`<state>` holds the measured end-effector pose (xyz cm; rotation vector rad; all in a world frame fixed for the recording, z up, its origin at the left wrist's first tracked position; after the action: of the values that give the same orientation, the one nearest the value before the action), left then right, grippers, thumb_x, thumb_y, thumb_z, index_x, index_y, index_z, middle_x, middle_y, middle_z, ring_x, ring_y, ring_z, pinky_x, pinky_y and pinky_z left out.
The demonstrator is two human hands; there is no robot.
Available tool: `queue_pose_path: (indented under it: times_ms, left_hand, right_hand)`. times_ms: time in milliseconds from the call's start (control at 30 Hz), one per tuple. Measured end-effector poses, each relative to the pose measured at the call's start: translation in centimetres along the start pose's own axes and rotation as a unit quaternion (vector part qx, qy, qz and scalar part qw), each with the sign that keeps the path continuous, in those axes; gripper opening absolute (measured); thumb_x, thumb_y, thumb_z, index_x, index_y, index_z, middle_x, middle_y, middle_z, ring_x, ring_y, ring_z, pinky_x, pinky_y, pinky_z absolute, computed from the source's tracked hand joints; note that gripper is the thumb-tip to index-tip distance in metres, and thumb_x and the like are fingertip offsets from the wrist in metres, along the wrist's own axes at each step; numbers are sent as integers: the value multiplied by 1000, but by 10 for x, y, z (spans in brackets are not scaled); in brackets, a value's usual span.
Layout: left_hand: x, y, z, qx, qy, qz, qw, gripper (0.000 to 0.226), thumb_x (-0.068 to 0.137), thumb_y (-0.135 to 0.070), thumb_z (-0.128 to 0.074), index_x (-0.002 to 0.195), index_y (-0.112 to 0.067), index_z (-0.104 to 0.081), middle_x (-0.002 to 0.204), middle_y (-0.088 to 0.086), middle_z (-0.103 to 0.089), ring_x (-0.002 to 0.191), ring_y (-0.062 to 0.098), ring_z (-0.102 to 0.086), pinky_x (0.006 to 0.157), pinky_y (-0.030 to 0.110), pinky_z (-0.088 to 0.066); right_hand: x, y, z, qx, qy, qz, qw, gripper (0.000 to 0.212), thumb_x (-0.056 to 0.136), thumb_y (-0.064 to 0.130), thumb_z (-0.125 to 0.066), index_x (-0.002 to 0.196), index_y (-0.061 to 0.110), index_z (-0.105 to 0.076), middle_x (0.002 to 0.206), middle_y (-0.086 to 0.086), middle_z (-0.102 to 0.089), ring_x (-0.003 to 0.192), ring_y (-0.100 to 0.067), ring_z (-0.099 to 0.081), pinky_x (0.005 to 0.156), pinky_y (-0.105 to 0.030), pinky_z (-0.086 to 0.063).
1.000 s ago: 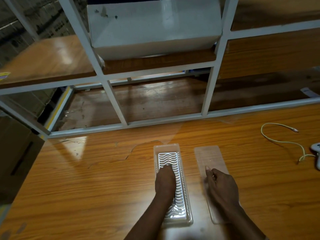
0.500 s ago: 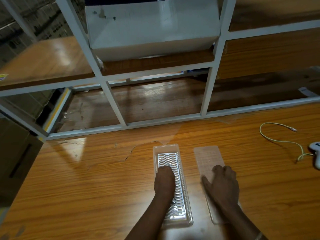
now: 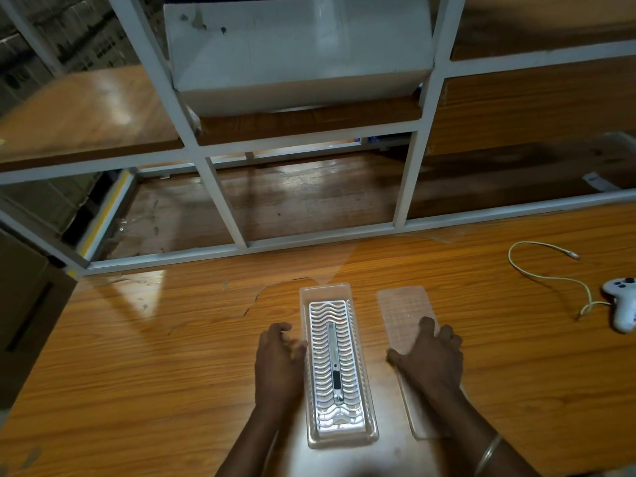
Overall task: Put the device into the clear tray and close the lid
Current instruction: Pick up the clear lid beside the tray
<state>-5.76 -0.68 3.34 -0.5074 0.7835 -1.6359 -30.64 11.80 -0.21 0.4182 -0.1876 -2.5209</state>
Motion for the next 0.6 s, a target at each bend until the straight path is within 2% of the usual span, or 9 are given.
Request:
queue_pose_path:
  times_ms: [67,133,200,267,367,467,600]
  left_hand:
    - [3,10,-2,-17,36,39,998,28,90,-26,-71,117,-20,-63,97,0,-70,86,17,-67,78,37,-57]
    - [3,12,-3,-47,67,66,994,18,93,-26,-67,110,-21,-67,84,-6,-73,76,17,-73,77,43,-62]
    - [2,8,-3,-57,74,64,994,9,95,-21,-62,102,-21,-69,74,-7,-73,62,18,-72,65,38,-60]
    - [4,7,-4,-63,78,59,993,11,96,-17,-59,99,-17,-70,67,-4,-72,53,17,-69,54,32,-54]
    - [6,7,-7,-67,93,66,991,12,97,-16,-59,100,-15,-70,68,-3,-71,49,10,-65,51,28,-51]
    - [7,5,-8,-79,101,69,989,12,98,-16,-58,102,-13,-69,67,-3,-70,44,4,-62,43,19,-49]
    - [9,3,-10,-111,113,90,983,11,98,-16,-59,103,-12,-67,71,4,-74,51,16,-70,47,26,-57]
  right_hand:
    - [-1,5,4,2,-8,1,1000,106,60,74,-73,142,19,-34,135,-19,-47,121,-37,-46,94,-44,-49]
    - [-3,12,11,16,-14,4,1000,108,60,75,-73,144,19,-34,136,-20,-46,122,-38,-46,96,-45,-48]
    - [-3,22,21,34,-18,9,999,109,61,75,-73,146,19,-34,137,-22,-46,123,-40,-45,97,-46,-48]
    - [-3,33,34,46,-20,17,999,111,63,77,-71,148,18,-33,138,-23,-45,123,-42,-45,98,-47,-49]
    - [-8,52,47,65,-12,29,997,112,64,80,-69,149,19,-30,140,-23,-43,125,-43,-44,100,-48,-48]
    - [-20,75,48,67,10,54,996,115,63,84,-67,150,20,-27,143,-23,-40,128,-42,-43,102,-48,-47]
    - [-37,100,35,54,28,82,995,115,62,84,-66,150,21,-27,143,-23,-39,127,-42,-42,103,-48,-45]
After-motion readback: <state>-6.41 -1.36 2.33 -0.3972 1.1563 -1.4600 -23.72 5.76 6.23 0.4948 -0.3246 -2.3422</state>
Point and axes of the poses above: each hand's wrist, its own x-axis towards the middle knuckle, its own z-axis out of the back of the hand, y = z × x, the point moved 3 cm from there along x, towards the middle knuckle
